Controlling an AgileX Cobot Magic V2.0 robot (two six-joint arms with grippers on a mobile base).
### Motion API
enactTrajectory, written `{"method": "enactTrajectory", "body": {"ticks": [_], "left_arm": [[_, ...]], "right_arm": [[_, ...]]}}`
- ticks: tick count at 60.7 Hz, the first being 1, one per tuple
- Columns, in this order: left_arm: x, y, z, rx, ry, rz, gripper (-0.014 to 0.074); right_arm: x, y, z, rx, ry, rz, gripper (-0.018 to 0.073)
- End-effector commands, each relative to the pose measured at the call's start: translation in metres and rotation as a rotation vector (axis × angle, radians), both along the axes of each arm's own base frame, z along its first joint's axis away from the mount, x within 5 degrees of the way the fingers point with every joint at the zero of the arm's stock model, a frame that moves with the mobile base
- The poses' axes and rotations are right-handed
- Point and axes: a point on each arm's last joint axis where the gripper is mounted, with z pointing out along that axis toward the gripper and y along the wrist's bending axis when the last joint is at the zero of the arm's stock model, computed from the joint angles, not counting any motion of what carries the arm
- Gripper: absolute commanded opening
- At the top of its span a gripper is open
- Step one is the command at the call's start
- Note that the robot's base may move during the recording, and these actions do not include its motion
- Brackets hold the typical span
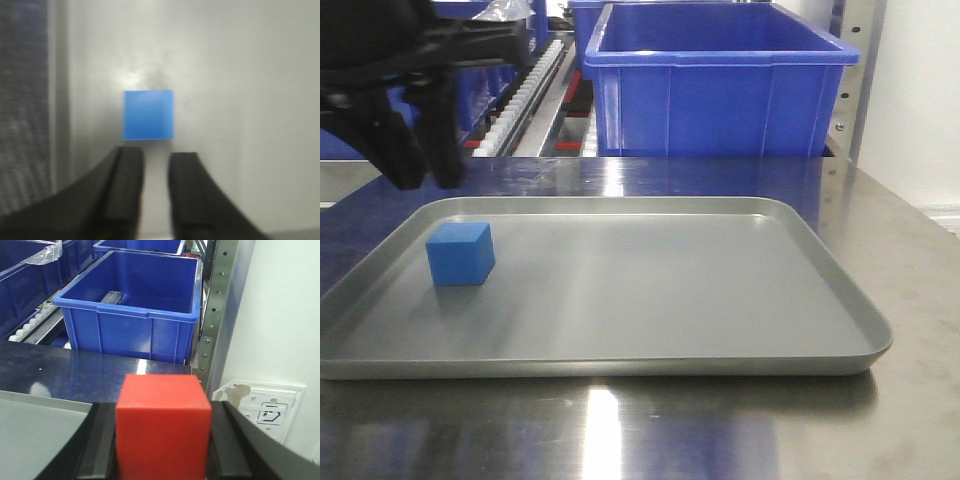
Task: Sort and place red and blue blocks on shelf
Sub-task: 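Lower the open left gripper around the blue cube and close it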
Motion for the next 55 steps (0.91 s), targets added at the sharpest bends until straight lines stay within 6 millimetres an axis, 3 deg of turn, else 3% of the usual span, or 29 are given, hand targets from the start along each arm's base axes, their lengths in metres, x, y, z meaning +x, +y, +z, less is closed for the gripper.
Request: {"method": "enactTrajectory", "body": {"ticks": [1, 4, 9, 33, 55], "left_arm": [[0.008, -0.003, 0.019, -0.075, -0.016, -0.021, 0.0475], [0.015, -0.003, 0.018, -0.084, 0.004, -0.003, 0.0573], [0.023, -0.002, 0.019, -0.082, 0.013, 0.016, 0.0627], [0.045, 0.007, -0.004, -0.024, 0.052, 0.058, 0.0627], [0.043, -0.006, -0.012, -0.016, 0.071, 0.044, 0.0606]], "right_arm": [[-0.001, -0.001, 0.017, 0.005, -0.113, -0.007, 0.0109], [-0.001, -0.001, 0.017, 0.005, -0.113, -0.007, 0.0109], [-0.001, -0.001, 0.017, 0.005, -0.113, -0.007, 0.0109], [-0.001, -0.001, 0.017, 0.005, -0.113, -0.007, 0.0109], [-0.001, -0.001, 0.017, 0.005, -0.113, -0.007, 0.0109]]}}
